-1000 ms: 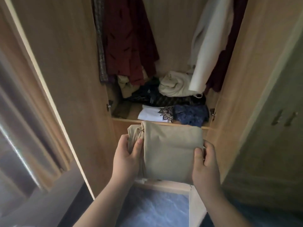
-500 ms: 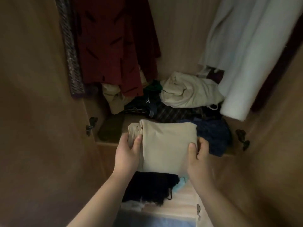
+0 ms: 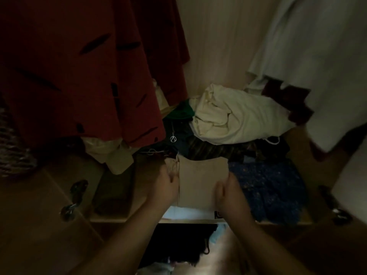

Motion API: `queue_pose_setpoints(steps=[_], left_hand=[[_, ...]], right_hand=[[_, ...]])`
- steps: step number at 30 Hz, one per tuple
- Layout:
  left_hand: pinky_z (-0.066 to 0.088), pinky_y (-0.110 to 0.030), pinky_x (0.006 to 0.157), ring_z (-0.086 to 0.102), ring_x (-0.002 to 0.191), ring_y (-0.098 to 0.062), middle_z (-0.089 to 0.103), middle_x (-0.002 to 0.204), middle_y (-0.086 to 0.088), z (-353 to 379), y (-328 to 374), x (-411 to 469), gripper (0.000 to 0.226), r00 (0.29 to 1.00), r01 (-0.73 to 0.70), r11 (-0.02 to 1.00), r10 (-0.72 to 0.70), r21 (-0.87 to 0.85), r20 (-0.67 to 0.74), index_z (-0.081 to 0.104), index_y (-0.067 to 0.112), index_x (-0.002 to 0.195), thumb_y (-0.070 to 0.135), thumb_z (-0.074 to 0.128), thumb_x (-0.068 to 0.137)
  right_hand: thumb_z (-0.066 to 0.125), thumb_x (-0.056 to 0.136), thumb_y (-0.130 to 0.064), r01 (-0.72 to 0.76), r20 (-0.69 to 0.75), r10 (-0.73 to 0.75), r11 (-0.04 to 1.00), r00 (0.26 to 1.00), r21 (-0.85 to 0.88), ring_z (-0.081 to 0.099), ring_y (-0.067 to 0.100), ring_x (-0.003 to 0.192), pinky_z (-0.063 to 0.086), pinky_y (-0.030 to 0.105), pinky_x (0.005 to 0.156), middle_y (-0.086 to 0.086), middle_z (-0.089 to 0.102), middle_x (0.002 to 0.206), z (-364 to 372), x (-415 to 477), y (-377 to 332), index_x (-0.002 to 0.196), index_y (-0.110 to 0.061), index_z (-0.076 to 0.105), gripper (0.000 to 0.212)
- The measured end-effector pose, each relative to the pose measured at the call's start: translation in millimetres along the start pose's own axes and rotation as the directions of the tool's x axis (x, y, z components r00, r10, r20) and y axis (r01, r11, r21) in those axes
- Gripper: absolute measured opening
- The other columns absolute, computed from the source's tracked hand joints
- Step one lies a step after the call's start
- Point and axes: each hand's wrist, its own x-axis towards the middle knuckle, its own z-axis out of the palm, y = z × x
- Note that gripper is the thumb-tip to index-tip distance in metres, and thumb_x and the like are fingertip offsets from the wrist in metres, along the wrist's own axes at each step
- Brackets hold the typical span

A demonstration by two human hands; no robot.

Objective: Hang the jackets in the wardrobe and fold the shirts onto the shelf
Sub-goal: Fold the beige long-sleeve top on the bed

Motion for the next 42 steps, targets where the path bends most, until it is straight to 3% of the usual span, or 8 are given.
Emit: queue_pose_setpoints(steps=[7, 11, 18, 21, 28, 34, 38, 42], left_hand=[[0.047, -0.038, 0.094, 0.061, 0.11, -0.032, 0.061, 0.126, -0.017, 36, -14, 7, 0.054, 0.989, 0.117, 0.963, -0.134, 0.244, 0.054, 0.029, 0.009, 0.147, 0.038, 0.033, 0.101], [0.038, -0.035, 0.103, 0.048, 0.126, -0.029, 0.047, 0.143, -0.015, 31, -17, 17, 0.057, 0.988, 0.13, 0.96, -0.147, 0.249, 0.05, 0.032, 0.009, 0.148, 0.036, 0.042, 0.099], [0.024, -0.046, 0.119, 0.016, 0.15, -0.023, 0.028, 0.16, -0.003, 30, 0, 26, 0.067, 0.915, -0.396, 0.832, 0.391, 0.389, 0.097, 0.032, 0.021, 0.152, 0.042, 0.036, 0.089], [0.025, -0.048, 0.116, 0.038, 0.141, -0.029, 0.047, 0.15, -0.008, 55, -18, 19, 0.058, 0.88, -0.475, 0.722, 0.381, 0.503, 0.284, 0.05, 0.017, 0.142, 0.045, 0.038, 0.093], [0.026, -0.044, 0.115, 0.044, 0.137, -0.028, 0.052, 0.145, -0.008, 67, -32, 16, 0.055, 0.893, -0.448, 0.737, 0.347, 0.506, 0.286, 0.057, 0.018, 0.137, 0.043, 0.041, 0.091], [0.009, -0.047, 0.122, 0.004, 0.152, -0.027, 0.017, 0.164, -0.006, 49, -13, 11, 0.065, 0.864, -0.486, 0.739, 0.323, 0.467, 0.387, 0.021, 0.021, 0.156, 0.045, 0.026, 0.096], [0.017, -0.046, 0.12, 0.006, 0.151, -0.027, 0.021, 0.162, -0.009, 36, 13, -23, 0.061, 0.801, -0.553, 0.791, 0.42, 0.261, 0.427, 0.029, 0.016, 0.153, 0.035, 0.043, 0.097], [0.017, -0.044, 0.121, 0.01, 0.15, -0.026, 0.023, 0.162, -0.008, 33, 23, -88, 0.065, 0.735, -0.599, 0.795, 0.498, 0.096, 0.46, 0.029, 0.017, 0.153, 0.045, 0.034, 0.095]], right_hand=[[0.026, 0.101, -0.04, 0.001, 0.125, 0.046, 0.937, 0.991, -0.351, 0.06, 0.028, 0.103, 0.051, 0.035, 0.084, 0.014, 0.053, 0.129, 23, 30, 22, 0.14, -0.007, 0.041, 0.054], [0.036, 0.1, -0.04, 0.036, 0.241, 0.047, 0.944, 0.969, -0.328, 0.043, 0.03, 0.128, 0.042, 0.04, 0.102, 0.013, 0.037, 0.146, 7, 38, 22, 0.151, -0.009, 0.025, 0.061], [0.04, 0.092, -0.033, 0.477, 0.115, -0.466, 0.818, 0.877, -0.321, 0.041, 0.032, 0.138, 0.032, 0.042, 0.115, 0.015, 0.048, 0.146, 4, 45, -10, 0.142, -0.006, 0.048, 0.057], [0.03, 0.097, -0.043, 0.481, 0.292, -0.387, 0.768, 0.874, -0.422, 0.052, 0.035, 0.129, 0.027, 0.047, 0.112, 0.018, 0.056, 0.138, 31, 42, 3, 0.134, -0.004, 0.057, 0.061], [0.038, 0.095, -0.044, 0.494, 0.32, -0.383, 0.754, 0.866, -0.433, 0.051, 0.03, 0.129, 0.032, 0.045, 0.113, 0.013, 0.057, 0.138, 40, 41, 12, 0.136, -0.006, 0.056, 0.059], [0.041, 0.092, -0.041, 0.324, 0.211, -0.261, 0.868, 0.942, -0.376, 0.033, 0.031, 0.144, 0.025, 0.046, 0.118, 0.013, 0.041, 0.152, 14, 12, -1, 0.145, -0.009, 0.045, 0.062], [0.04, 0.09, -0.035, 0.181, 0.087, -0.16, 0.909, 0.983, -0.376, 0.032, 0.031, 0.143, 0.021, 0.04, 0.121, 0.014, 0.037, 0.154, -25, -44, 5, 0.149, -0.008, 0.037, 0.065], [0.037, 0.091, -0.039, 0.03, -0.021, -0.042, 0.913, 0.999, -0.407, 0.029, 0.029, 0.145, 0.026, 0.042, 0.119, 0.011, 0.036, 0.154, -68, -116, 17, 0.15, -0.013, 0.034, 0.065]])
